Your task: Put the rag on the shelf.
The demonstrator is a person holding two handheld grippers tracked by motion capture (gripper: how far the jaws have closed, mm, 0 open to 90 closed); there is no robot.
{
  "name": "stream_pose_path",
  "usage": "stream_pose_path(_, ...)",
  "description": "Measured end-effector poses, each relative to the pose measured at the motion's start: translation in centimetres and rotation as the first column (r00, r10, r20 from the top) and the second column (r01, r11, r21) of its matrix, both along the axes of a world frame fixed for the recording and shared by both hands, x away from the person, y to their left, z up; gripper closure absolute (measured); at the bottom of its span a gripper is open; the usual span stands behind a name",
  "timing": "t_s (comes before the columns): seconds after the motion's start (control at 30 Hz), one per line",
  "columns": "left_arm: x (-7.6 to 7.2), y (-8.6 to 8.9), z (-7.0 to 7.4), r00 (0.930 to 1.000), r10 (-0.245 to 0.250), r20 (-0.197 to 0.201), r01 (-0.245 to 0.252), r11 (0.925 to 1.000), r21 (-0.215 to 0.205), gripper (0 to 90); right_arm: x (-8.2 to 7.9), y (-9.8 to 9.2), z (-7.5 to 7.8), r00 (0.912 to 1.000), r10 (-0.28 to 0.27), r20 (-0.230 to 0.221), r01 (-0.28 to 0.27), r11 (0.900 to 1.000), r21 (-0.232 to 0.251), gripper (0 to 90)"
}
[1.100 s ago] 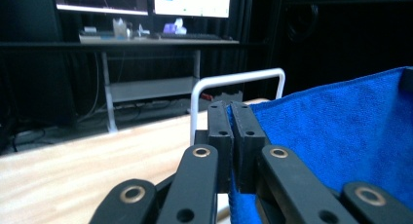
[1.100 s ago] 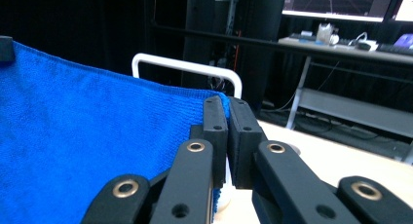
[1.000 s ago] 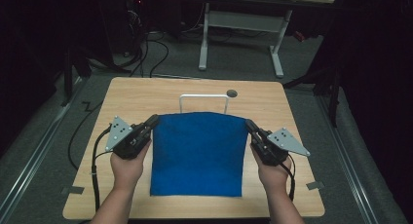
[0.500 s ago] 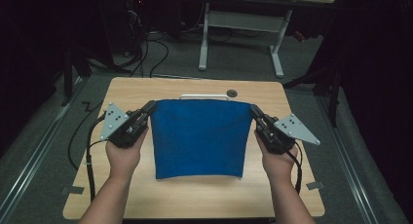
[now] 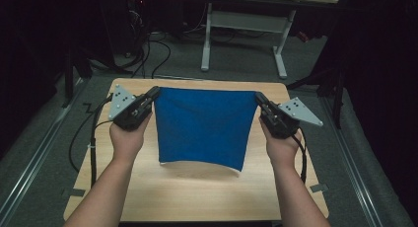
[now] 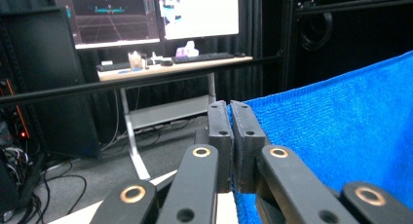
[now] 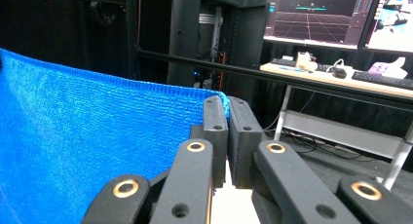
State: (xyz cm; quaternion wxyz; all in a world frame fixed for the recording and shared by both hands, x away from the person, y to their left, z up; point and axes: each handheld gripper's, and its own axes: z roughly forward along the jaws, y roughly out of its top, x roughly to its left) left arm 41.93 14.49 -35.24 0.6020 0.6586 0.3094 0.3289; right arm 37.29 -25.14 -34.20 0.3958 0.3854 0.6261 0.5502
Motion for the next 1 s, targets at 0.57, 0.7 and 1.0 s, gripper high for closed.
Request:
stream_pose_path(0.57, 6.7, -2.0, 2.0, 0.9949, 0.1, 0.016, -0.101, 0.984, 0.147, 88.4, 7.5, 0.5, 2.4, 0.9961, -0.08, -0.038, 0.078, 0.996, -0.048, 88.3)
stream_pose_path(0.7, 7.9, -2.4, 2.0, 0.9942, 0.107, 0.011, -0.107, 0.9829, 0.15, 88.4, 8.6, 0.4, 2.5, 0.9947, -0.093, -0.044, 0.091, 0.994, -0.059, 88.4)
stream_pose_path(1.0, 10.0, -2.6, 1.0, 0.9913, 0.123, -0.046, -0.114, 0.9802, 0.162, 88.3, 11.7, 0.3, 1.5, 0.9899, -0.109, -0.091, 0.102, 0.992, -0.073, 88.3)
